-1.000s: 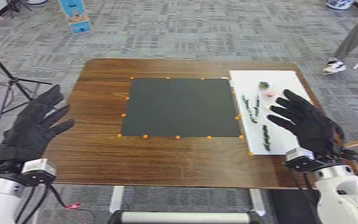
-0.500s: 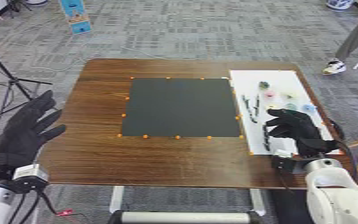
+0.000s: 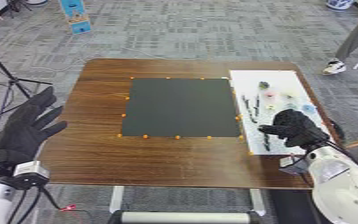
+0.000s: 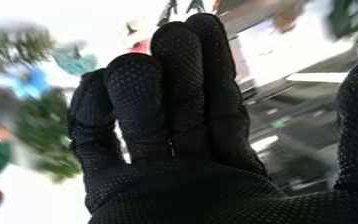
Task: Arrange flowers
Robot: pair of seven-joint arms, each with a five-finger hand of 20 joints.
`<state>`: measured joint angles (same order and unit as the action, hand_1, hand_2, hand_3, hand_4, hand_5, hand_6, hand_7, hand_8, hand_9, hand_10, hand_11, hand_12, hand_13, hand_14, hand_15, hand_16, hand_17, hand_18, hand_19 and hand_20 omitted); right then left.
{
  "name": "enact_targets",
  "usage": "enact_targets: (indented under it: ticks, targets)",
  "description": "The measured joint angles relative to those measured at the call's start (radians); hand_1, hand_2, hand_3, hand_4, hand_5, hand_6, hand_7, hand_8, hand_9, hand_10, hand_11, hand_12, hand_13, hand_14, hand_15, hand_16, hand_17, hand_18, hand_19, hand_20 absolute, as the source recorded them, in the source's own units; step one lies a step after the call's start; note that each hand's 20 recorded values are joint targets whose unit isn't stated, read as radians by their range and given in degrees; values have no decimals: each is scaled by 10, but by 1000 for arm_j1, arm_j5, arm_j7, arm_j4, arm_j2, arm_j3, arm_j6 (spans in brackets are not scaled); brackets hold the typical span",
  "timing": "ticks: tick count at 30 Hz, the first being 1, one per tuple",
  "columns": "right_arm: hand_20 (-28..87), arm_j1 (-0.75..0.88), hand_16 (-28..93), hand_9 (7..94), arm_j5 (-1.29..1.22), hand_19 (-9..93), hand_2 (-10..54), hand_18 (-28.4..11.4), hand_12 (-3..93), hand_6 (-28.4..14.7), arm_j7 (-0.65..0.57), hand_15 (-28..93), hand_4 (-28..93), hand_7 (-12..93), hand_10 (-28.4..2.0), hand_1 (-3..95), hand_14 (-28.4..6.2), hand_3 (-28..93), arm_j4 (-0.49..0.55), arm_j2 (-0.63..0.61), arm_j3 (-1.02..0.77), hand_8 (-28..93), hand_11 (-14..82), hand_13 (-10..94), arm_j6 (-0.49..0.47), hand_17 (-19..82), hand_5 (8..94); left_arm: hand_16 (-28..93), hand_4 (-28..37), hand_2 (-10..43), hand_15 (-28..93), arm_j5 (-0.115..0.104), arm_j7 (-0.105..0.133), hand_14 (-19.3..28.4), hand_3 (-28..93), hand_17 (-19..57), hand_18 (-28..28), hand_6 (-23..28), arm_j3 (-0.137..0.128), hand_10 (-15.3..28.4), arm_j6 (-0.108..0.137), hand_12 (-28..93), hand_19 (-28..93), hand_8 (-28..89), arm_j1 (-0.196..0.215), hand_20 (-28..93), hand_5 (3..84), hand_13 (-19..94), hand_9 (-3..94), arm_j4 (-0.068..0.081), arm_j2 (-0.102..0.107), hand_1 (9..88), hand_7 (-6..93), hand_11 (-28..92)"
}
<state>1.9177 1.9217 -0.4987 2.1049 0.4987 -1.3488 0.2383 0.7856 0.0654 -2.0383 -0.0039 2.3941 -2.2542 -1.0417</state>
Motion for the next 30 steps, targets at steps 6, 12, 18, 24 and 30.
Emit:
enact_targets:
  ticks: [6, 12, 18, 24, 30]
  targets:
    - [517, -148, 344, 656, 277, 787, -95, -230, 345, -33, -7, 751, -283, 587, -128, 153, -134, 734, -51, -21, 194, -173, 511, 560, -140, 233, 590, 53, -283, -95, 97, -2, 2, 125, 580, -119, 251, 12, -2, 71, 0, 230, 402, -91, 5, 48, 188, 134, 146, 0, 0, 289, 172, 119]
    - [517, -309, 345, 657, 350, 786, -95, -231, 344, -32, -28, 750, -283, 595, -128, 155, -133, 741, -147, -26, 361, -179, 513, 560, -157, 232, 588, 53, -283, -95, 97, -3, 6, 125, 581, -119, 251, 11, -1, 73, -3, 229, 402, -90, 4, 48, 189, 135, 147, 0, 2, 287, 171, 118]
    - [520, -308, 345, 662, 345, 787, -95, -231, 344, -30, -33, 752, -283, 605, -129, 152, -133, 743, -133, -49, 312, -183, 515, 564, -148, 233, 590, 53, -283, -95, 96, -3, 7, 125, 581, -119, 251, 11, -2, 72, -4, 228, 402, -90, 4, 48, 190, 135, 147, 0, 4, 287, 170, 116]
    - [520, -223, 346, 661, 343, 785, -95, -231, 346, -28, -34, 751, -283, 608, -130, 155, -134, 746, -77, -80, 182, -185, 510, 563, -143, 232, 592, 53, -283, -95, 96, -4, 8, 126, 583, -119, 251, 11, -2, 73, -4, 228, 401, -89, 4, 48, 190, 135, 148, 0, 5, 286, 169, 114]
    - [519, -280, 344, 659, 346, 784, -95, -230, 346, -27, -57, 748, -283, 609, -130, 156, -134, 747, -128, -92, 313, -187, 506, 560, -150, 232, 590, 53, -283, -95, 95, -5, 9, 126, 586, -118, 250, 12, -2, 73, -4, 228, 400, -89, 4, 48, 191, 135, 149, 0, 5, 283, 167, 113]
